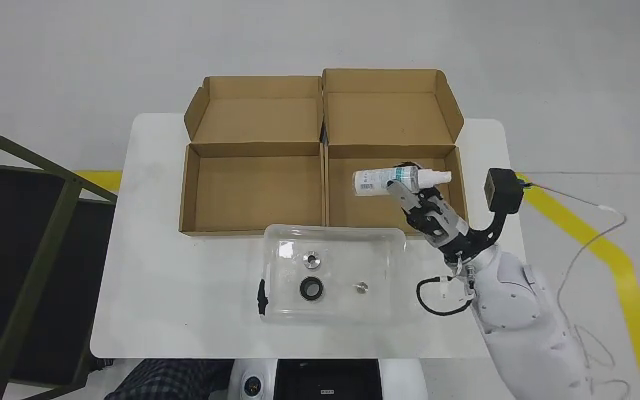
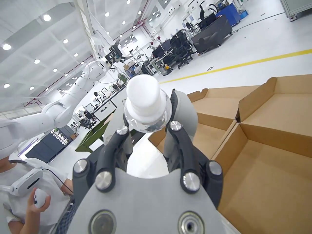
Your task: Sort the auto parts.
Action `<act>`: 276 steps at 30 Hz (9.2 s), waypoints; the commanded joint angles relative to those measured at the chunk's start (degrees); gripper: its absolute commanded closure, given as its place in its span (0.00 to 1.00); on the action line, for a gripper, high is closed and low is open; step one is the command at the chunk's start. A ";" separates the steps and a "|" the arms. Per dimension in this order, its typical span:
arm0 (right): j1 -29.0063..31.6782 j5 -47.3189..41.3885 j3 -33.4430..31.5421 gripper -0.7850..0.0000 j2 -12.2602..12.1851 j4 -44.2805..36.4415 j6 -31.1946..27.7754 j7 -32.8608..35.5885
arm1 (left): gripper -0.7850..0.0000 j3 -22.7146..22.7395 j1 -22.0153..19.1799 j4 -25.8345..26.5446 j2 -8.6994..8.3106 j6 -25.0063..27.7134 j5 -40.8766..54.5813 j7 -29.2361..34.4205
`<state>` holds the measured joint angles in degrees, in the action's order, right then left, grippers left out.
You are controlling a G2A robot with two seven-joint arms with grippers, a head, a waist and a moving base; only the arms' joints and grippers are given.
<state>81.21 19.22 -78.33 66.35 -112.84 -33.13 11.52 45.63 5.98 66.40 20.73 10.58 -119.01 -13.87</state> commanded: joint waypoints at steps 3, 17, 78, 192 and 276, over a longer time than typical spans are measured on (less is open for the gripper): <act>0.04 1.06 -0.49 1.00 0.00 -0.58 -0.74 -0.56 | 0.00 0.00 0.00 0.00 0.00 0.00 -0.01 0.00; -2.32 12.30 2.06 1.00 0.24 3.27 3.56 1.37 | 0.00 0.00 0.00 0.00 0.00 0.00 -0.01 0.00; -19.92 45.25 17.73 0.00 3.60 19.66 20.01 13.96 | 0.00 0.00 0.00 0.00 0.00 0.00 -0.01 0.00; 2.11 51.68 10.53 1.00 -5.40 -6.59 -6.06 26.11 | 0.00 0.00 0.00 0.00 0.00 0.00 -0.01 0.00; -2.94 20.65 5.60 1.00 -3.23 -2.57 0.15 2.24 | 0.00 0.00 0.00 0.00 0.00 0.00 -0.01 0.00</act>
<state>78.51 38.90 -72.73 63.15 -115.86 -33.22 13.17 45.63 5.98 66.40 20.73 10.58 -119.01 -13.87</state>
